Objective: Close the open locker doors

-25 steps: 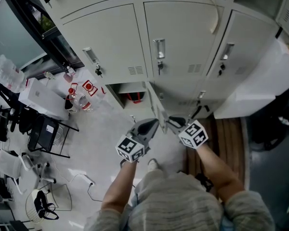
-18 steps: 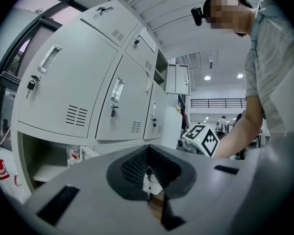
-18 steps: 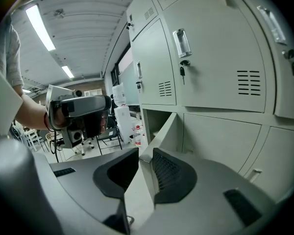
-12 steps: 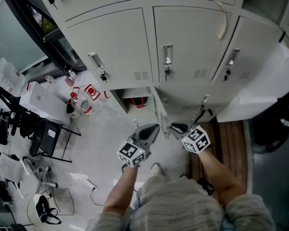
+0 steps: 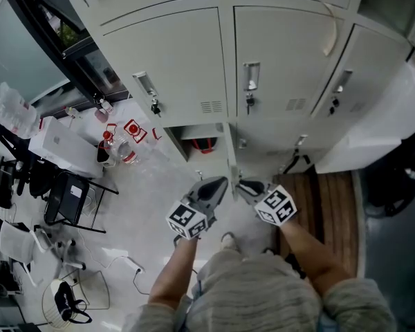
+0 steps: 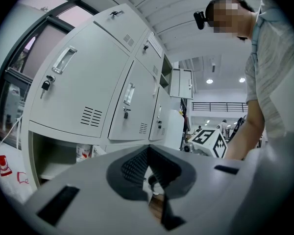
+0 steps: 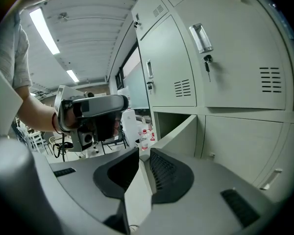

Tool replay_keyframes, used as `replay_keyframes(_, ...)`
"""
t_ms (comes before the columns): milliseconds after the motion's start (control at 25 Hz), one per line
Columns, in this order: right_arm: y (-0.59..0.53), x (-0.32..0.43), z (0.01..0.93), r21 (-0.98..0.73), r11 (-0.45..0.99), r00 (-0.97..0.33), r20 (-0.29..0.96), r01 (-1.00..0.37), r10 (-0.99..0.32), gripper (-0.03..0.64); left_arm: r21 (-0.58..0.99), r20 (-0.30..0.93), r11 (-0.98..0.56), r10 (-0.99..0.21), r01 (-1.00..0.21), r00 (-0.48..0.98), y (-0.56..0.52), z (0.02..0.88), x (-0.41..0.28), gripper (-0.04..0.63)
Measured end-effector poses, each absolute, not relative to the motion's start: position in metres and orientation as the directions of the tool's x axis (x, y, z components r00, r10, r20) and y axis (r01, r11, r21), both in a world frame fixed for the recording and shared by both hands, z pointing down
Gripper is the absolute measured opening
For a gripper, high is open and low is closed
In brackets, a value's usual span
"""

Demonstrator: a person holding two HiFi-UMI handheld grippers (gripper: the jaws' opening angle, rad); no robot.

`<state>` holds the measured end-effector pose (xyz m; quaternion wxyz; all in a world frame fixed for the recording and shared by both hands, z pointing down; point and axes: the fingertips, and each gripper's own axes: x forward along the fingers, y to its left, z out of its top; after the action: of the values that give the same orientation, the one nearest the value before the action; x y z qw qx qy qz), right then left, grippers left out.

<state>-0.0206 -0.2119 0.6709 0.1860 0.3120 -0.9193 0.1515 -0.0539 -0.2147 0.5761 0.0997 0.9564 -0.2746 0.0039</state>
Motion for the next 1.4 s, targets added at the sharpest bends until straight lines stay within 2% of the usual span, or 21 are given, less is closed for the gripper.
replay_keyframes(560,-0.22,-0.113,0.665,-0.133,0.811,-0.795,0.336,-0.57,-0.504,0.066,0.252,0.041,-0.753,-0.62,-0.609,0.784,-0.22,0.573,-0.129,0.002)
replay_keyframes(1000,-0.248,-0.172,0.662,-0.089,0.828,-0.804,0.317,-0.553,-0.503,0.066,0.258,0.049,-0.7,-0.679,-0.666,0.732,-0.235,0.577,-0.192,0.001)
replay_keyframes(1400,-0.273,-0.202,0.663,-0.068,0.826,-0.801,0.302,-0.559,-0.517,0.066,0.264,0.043,-0.66,-0.72,-0.703,0.692,-0.261,0.579,-0.221,0.002)
